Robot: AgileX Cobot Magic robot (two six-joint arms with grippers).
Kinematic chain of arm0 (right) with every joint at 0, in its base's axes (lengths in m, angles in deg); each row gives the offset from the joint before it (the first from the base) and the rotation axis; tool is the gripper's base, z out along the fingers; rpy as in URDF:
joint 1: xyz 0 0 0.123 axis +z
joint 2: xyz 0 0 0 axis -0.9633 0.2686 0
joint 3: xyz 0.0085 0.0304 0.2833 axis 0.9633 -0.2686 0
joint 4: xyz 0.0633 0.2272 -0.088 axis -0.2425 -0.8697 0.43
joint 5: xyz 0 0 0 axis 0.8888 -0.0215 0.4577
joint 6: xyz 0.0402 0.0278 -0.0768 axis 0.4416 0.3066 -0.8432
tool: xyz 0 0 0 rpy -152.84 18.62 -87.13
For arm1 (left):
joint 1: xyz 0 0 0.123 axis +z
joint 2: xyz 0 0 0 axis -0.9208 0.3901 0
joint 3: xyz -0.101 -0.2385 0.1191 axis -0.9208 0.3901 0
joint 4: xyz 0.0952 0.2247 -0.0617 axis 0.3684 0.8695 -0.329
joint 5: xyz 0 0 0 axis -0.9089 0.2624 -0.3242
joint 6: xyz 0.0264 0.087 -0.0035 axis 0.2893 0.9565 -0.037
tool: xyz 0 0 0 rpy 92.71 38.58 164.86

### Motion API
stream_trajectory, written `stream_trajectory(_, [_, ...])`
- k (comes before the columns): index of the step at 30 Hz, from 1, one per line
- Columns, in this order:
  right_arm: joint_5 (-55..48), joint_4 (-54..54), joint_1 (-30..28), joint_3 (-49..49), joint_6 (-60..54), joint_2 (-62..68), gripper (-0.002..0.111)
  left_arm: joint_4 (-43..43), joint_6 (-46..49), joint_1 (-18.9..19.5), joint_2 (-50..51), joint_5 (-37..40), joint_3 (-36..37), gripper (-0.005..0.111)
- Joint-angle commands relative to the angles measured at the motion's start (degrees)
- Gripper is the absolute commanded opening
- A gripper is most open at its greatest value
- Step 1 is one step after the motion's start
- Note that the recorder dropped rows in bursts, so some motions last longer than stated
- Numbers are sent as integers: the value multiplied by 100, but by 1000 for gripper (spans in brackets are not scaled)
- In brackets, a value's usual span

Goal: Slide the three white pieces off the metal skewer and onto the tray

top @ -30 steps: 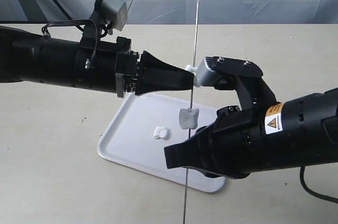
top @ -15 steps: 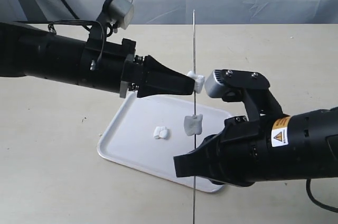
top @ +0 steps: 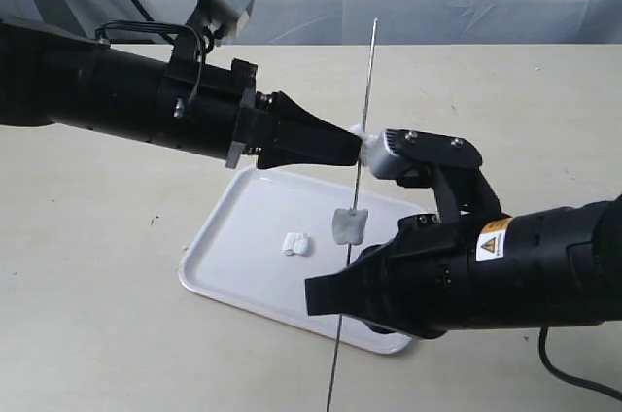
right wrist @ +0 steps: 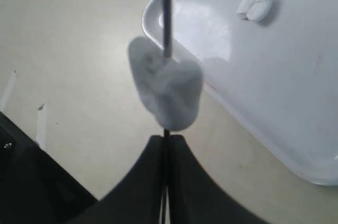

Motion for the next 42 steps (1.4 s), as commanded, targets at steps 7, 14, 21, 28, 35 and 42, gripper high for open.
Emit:
stream_trajectory(7, [-136,-251,728,-138,-22,663,-1,-876,-107,44,-67,-233,-423,0])
stream_trajectory(14, [-310,-216,728,-138,-22,627,-1,-509,-275,244,-67,-1330,-473,0])
stream_trajectory(21, [-164,-210,728,-138,-22,488,-1,1862,-1682,274,309,-2273,-184,0])
stream_trajectory(28, [-79,-222,728,-126,-22,246,-1,1951,-1727,274,1203,-2272,-59,0])
stream_trajectory(35, [137,-163,718,-126,-22,-101,-1,1992,-1833,274,1650,-2223,-59,0])
stream_trajectory(42, [363,-136,718,-126,-22,-186,-1,2031,-1833,274,1661,-2247,-59,25])
